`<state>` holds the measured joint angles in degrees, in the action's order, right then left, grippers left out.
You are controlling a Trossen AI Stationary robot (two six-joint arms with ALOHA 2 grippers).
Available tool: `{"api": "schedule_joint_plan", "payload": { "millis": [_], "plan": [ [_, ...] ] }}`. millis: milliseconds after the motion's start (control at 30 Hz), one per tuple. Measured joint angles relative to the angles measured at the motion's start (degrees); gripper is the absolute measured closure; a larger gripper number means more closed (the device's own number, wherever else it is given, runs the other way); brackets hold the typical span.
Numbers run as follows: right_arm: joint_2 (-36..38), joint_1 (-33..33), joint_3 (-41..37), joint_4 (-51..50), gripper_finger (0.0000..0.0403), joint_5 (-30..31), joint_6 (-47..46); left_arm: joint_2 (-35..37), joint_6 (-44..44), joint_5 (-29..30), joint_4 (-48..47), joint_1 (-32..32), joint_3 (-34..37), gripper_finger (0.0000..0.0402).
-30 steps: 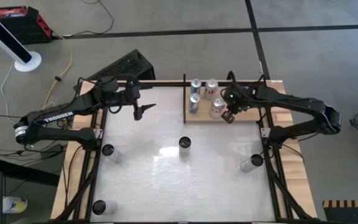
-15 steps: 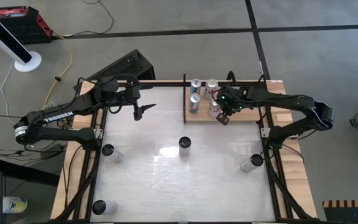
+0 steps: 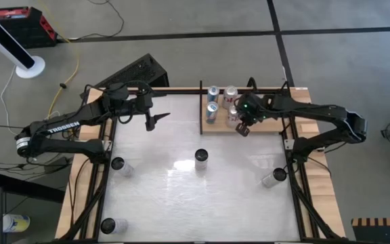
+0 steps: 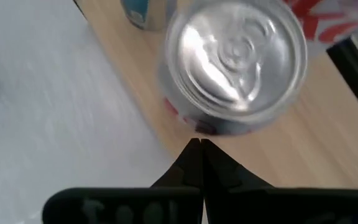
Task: Place canned beverage on shelf
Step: Put the red-silver soda can on the shelf aligned with the other red-silver soda can
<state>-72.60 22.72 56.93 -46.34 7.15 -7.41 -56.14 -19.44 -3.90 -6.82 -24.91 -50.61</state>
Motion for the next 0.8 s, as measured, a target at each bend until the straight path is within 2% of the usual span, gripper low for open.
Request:
{"api": "schedule_joint_plan", "payload": {
  "millis": [800],
  "plan": [
    [-0.1,0.0,0.0,2.2,0.0382,0.2,1.9,0.0,-0.8,0.1,-0.4,0.0,0.0,0.0056]
  ]
}}
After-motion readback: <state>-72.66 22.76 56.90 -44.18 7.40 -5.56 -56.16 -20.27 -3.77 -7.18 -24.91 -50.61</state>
